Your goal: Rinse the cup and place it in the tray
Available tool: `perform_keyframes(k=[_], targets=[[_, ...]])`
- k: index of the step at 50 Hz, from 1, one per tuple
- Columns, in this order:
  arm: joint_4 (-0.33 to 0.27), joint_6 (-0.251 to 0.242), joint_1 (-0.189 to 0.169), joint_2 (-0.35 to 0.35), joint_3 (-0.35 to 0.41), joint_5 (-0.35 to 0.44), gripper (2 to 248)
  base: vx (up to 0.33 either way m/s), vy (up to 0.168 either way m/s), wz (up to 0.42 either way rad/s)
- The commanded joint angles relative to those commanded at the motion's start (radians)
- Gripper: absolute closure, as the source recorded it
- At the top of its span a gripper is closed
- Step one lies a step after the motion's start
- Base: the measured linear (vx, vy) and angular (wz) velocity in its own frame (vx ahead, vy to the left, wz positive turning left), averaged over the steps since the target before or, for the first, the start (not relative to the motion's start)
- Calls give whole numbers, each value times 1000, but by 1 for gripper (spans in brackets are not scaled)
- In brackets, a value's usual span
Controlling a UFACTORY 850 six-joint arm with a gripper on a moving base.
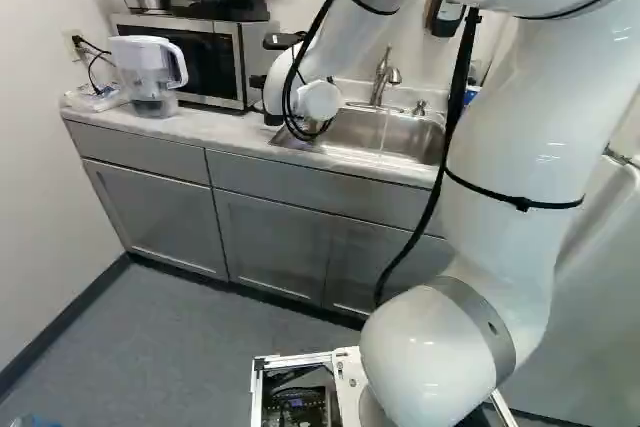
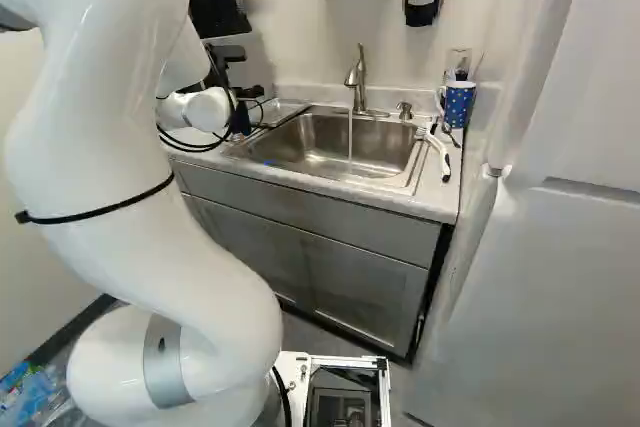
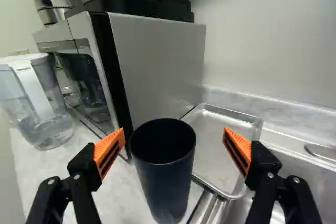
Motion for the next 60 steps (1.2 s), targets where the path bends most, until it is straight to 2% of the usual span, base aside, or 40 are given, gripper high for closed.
perform_keyframes(k=[38,60], targets=[[0,0,1,-54,26,129,3,0,0,0],[0,0,3,-88,37,136,3,0,0,0]])
